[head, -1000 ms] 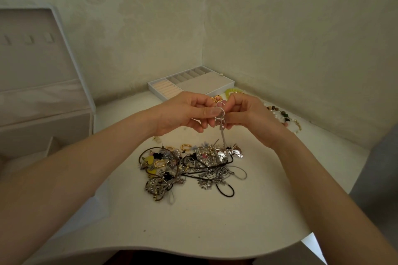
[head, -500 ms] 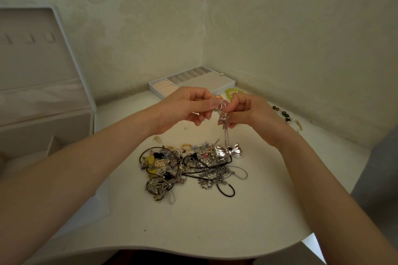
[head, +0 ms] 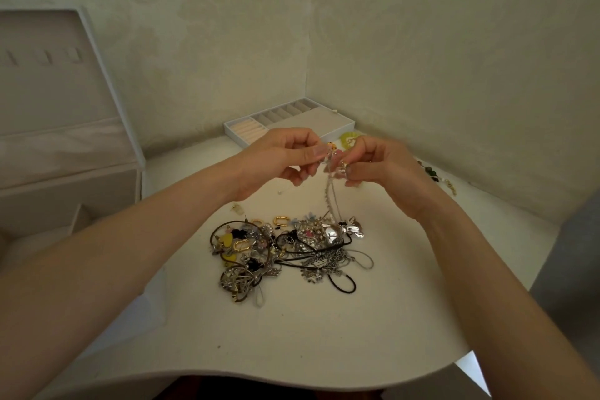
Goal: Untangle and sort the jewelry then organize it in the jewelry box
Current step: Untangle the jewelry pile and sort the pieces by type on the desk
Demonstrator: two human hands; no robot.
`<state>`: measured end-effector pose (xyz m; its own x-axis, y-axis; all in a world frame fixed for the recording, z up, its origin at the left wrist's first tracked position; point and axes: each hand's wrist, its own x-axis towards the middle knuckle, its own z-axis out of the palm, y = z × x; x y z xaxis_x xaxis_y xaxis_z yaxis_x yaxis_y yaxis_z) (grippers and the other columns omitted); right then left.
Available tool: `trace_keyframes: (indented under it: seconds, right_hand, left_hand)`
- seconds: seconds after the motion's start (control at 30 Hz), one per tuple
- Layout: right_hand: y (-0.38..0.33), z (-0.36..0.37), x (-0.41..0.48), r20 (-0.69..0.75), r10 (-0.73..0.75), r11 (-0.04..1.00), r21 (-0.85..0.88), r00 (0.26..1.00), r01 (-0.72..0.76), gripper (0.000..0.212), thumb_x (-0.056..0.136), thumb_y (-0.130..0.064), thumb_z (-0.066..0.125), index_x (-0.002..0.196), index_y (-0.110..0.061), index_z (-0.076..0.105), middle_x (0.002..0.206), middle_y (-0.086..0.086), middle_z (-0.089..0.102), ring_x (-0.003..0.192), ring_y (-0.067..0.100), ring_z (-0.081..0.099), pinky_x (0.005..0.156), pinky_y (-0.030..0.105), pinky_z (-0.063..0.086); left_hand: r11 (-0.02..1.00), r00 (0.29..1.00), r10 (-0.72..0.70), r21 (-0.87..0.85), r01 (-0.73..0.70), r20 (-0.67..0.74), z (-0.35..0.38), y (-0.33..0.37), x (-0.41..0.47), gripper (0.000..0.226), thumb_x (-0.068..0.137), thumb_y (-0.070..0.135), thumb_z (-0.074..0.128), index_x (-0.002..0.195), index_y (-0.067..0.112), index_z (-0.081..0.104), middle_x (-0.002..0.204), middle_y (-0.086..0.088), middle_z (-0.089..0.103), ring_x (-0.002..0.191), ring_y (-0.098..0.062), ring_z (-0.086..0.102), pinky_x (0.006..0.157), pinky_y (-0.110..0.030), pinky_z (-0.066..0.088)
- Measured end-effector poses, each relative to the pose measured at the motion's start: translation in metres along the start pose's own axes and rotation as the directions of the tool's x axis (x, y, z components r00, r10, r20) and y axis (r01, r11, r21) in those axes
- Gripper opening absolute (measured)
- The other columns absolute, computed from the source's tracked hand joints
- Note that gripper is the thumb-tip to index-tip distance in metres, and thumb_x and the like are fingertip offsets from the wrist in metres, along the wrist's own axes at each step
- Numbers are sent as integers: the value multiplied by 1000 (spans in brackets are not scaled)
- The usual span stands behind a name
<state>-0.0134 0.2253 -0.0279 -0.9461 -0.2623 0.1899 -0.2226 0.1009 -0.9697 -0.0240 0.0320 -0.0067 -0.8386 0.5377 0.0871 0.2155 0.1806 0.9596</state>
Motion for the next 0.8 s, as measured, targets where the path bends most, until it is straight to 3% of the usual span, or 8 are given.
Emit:
trace_keyframes:
  seconds: [0.1,0.23,0.33,0.47,0.7,0.8]
  right_hand:
    - [-1,-1,0,12,-18,997,69,1000,18,21,72,11,66,69,-8,57,84,1,73,69,9,64,59,23,47]
    - [-2,1,-1,89,14,981,191,996,-31,15,66,-1,68,73,-5,54,76,3,71,55,16,63,51,22,48]
    - [0,10,-1,151,14,979,200,988,-44,12,70,-1,64,75,-4,54,75,11,70,56,20,66,52,24,52]
    - [5,12,2,166,-35,985,175,986,5,16,79,9,61,75,-3,53,68,12,68,55,19,63,53,24,51]
    - [7,14,-1,268,-2,995,95,963,-24,14,67,6,60,70,-3,51,55,7,61,44,16,50,42,20,37]
    - [5,12,-1,237,24,1000,11,971,-28,19,72,10,64,69,-6,55,60,11,65,44,15,50,43,20,38]
  left_hand:
    - [999,999,26,22,-26,-18,-1,-1,1,11,80,24,61,77,14,58,59,7,57,53,-5,49,53,-16,44]
    - [999,998,40,36,-38,-43,0,-2,1,14,74,28,64,76,15,61,59,5,57,51,-4,48,51,-15,42]
    - [998,999,27,51,-24,-45,0,-4,1,9,85,19,61,78,13,61,60,4,59,51,-4,48,51,-15,42]
    - [1000,1000,-24,20,24,1,2,-3,1,15,88,23,54,78,13,58,59,5,53,51,-5,47,52,-16,42]
    - [992,967,-127,41,121,219,3,-1,-2,30,90,23,48,63,25,61,53,4,42,48,-8,34,49,-18,31]
    - [988,980,-145,67,137,137,3,-1,-1,26,92,23,49,68,18,55,54,4,44,48,-8,36,50,-18,33]
